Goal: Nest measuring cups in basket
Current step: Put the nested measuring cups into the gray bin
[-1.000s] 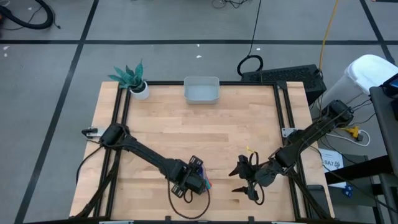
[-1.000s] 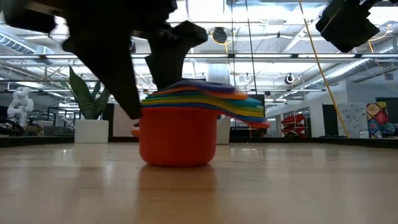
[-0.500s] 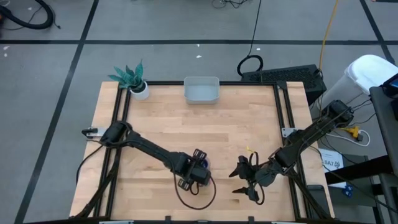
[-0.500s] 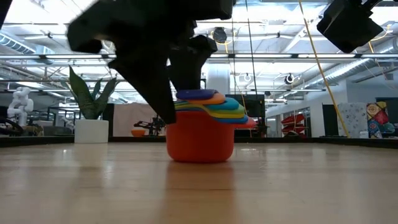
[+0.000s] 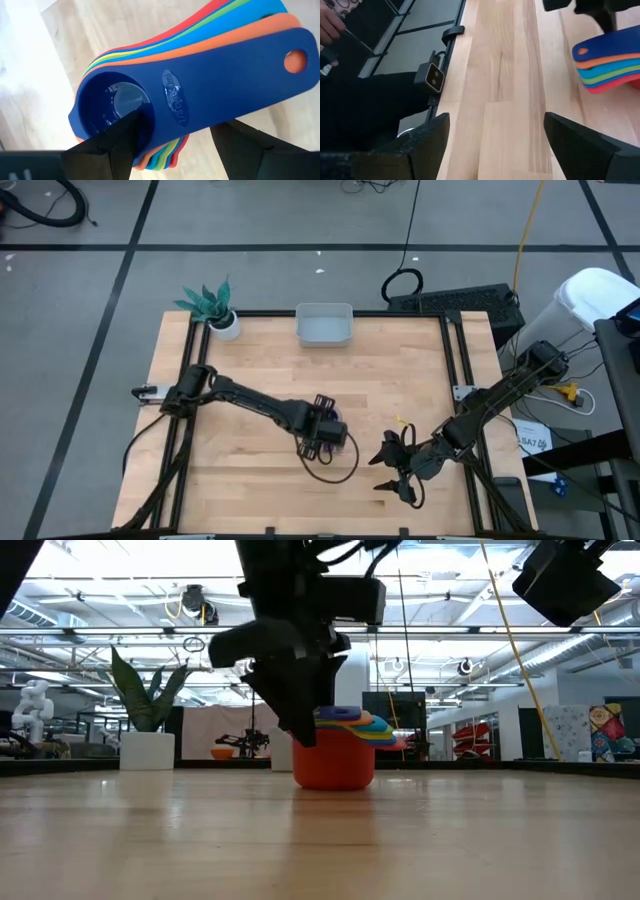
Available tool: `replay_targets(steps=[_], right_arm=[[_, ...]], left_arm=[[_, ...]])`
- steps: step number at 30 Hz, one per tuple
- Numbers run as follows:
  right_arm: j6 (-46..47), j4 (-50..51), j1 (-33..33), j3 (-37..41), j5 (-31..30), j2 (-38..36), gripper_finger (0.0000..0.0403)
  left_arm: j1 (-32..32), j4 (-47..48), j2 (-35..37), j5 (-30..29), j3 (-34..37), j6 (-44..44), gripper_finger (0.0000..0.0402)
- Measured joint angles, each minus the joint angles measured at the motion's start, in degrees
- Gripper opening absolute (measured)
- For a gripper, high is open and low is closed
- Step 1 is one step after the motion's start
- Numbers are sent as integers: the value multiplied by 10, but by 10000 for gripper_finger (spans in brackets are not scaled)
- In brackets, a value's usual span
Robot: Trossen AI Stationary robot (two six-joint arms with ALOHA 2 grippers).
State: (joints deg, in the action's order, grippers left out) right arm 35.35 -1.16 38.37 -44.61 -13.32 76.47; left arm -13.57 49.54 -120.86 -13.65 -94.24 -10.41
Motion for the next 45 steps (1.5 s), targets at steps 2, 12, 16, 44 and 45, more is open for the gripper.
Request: replay_targets(steps=[2,12,16,44,45], right_arm=[[0,5,0,0,0,0,313],[0,18,0,0,-2,0,313],[0,36,0,0,-25,0,313],[206,-440,-162,233,34,33,313],[196,-439,-165,230,38,31,313]], left_arm=[[7,0,0,0,0,0,241],[2,65,19,-40,-32,-11,241],[-5,108,19,-56,-44,-4,241],[-96,384,22,-216,-220,227,241],[-101,362,22,-200,-212,210,241]])
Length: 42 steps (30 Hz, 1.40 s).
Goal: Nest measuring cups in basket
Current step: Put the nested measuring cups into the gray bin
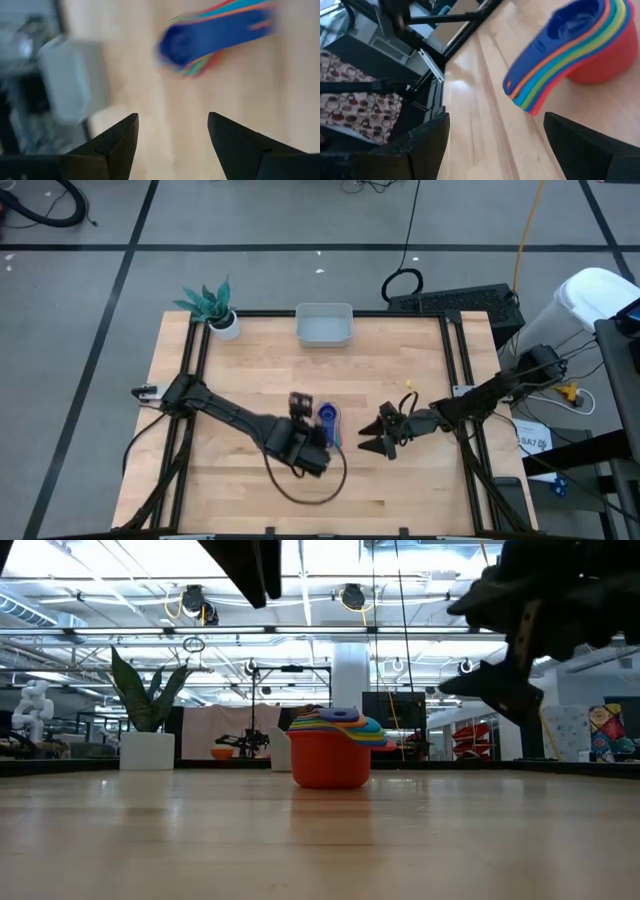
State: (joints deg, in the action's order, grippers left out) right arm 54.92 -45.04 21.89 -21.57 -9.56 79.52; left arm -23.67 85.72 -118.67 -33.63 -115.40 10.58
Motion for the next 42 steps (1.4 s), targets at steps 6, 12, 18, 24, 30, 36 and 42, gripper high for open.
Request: replay_targets(steps=[6,12,18,24,30,36,42], right_arm=[[-36,11,-9,-7,49,-33,313],[-104,86,-4,-6,69,-94,313],[-149,208,-1,-6,63,-181,313],[-170,321,-1,-6,44,-270,313],[-173,400,0,-6,33,-341,313],[-179,410,0,-6,19,-375,313],[-176,401,0,-6,19,-377,313]], left_arm=[[-34,-110,-2,36,77,-235,241],[-28,-193,-3,37,161,-404,241],[0,-282,-2,9,174,-481,241],[20,-373,-2,11,174,-553,241],[29,-358,-2,69,174,-595,241],[32,-355,-2,85,174,-626,241],[46,-358,-2,124,174,-637,241]])
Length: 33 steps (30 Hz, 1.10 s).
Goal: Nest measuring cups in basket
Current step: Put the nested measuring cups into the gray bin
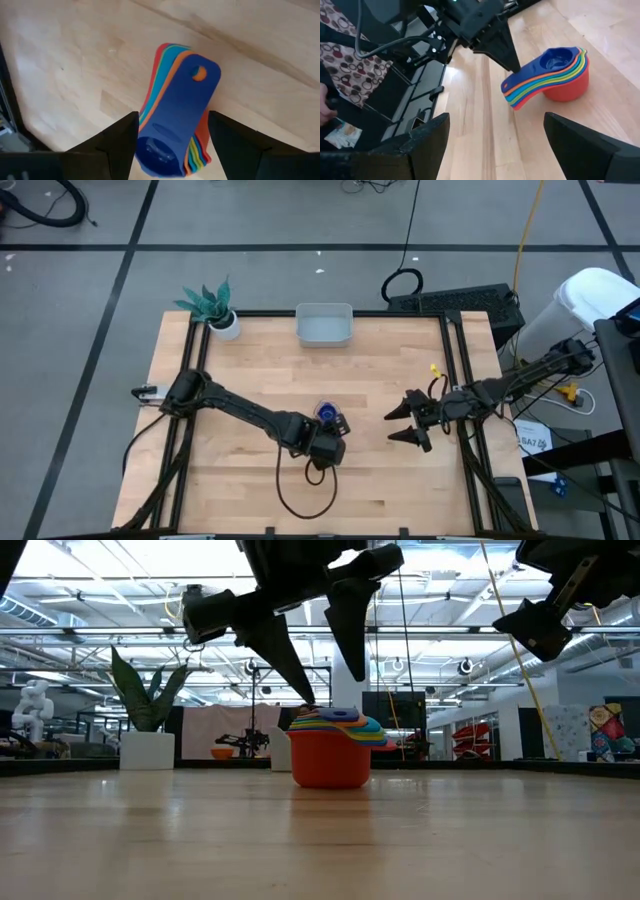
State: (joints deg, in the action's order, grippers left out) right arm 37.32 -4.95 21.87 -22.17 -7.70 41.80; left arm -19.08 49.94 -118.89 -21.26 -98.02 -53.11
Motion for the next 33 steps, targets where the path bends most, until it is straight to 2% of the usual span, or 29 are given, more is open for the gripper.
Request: replay_targets(steps=[7,16,22,27,33], right_arm=[[-3,-40,14,0,-10,0,313],[3,-47,49,0,-46,0,313],[3,-51,65,0,-71,1,313],[8,-51,73,0,-73,1,313],[10,-51,86,0,-88,1,313]], left_arm=[[13,-32,0,38,4,-13,241],[14,-82,-1,44,48,-63,241],[15,-96,-1,-65,35,-73,241],[14,-95,0,-92,4,-77,241],[14,-53,0,-134,-16,-31,241]])
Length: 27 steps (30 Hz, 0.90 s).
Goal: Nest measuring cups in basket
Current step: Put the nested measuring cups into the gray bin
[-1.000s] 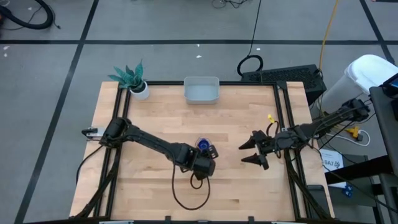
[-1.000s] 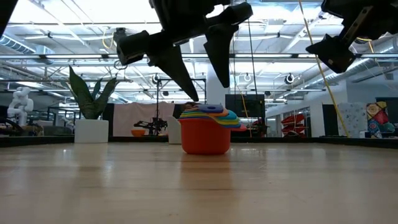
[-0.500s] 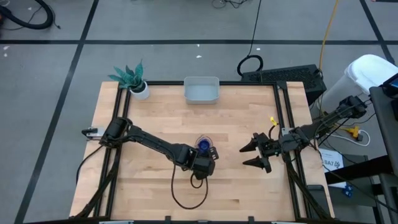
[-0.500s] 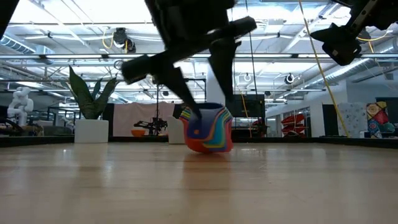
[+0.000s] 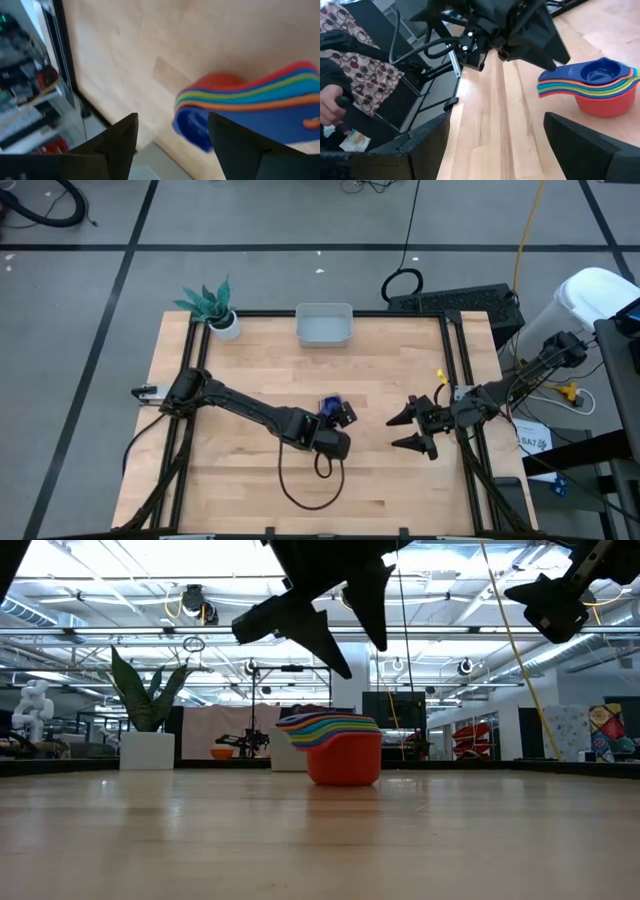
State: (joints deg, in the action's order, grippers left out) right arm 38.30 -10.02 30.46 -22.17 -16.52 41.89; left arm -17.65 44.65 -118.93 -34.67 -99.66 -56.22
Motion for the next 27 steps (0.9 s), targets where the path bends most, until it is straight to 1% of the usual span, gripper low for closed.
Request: replay_targets(steps=[4,7,9,12,16,17,19,22,25,27], right_arm=[[-3,2,1,0,-10,0,313],[-3,36,1,0,-57,0,313],[-8,83,0,0,-92,0,313],[-23,139,0,0,-132,0,313],[-70,148,-1,0,-164,0,313],[-84,145,-2,0,-167,0,313],[-114,141,-6,0,-173,0,313],[-147,135,-12,0,-174,0,313],[-171,132,-13,0,-167,0,313],[-182,133,-13,0,-165,0,313]], left_arm=[[-6,23,0,-40,-19,67,241],[-20,24,0,-55,-54,191,241],[-28,26,0,-48,-84,306,241],[-31,65,0,-8,-139,511,241],[-20,127,1,67,-193,803,241],[-16,147,2,87,-197,868,241],[-9,199,2,118,-195,958,241],[0,260,1,126,-161,1053,241],[10,258,-1,141,-118,1134,241],[18,246,-1,157,-98,1168,241]])
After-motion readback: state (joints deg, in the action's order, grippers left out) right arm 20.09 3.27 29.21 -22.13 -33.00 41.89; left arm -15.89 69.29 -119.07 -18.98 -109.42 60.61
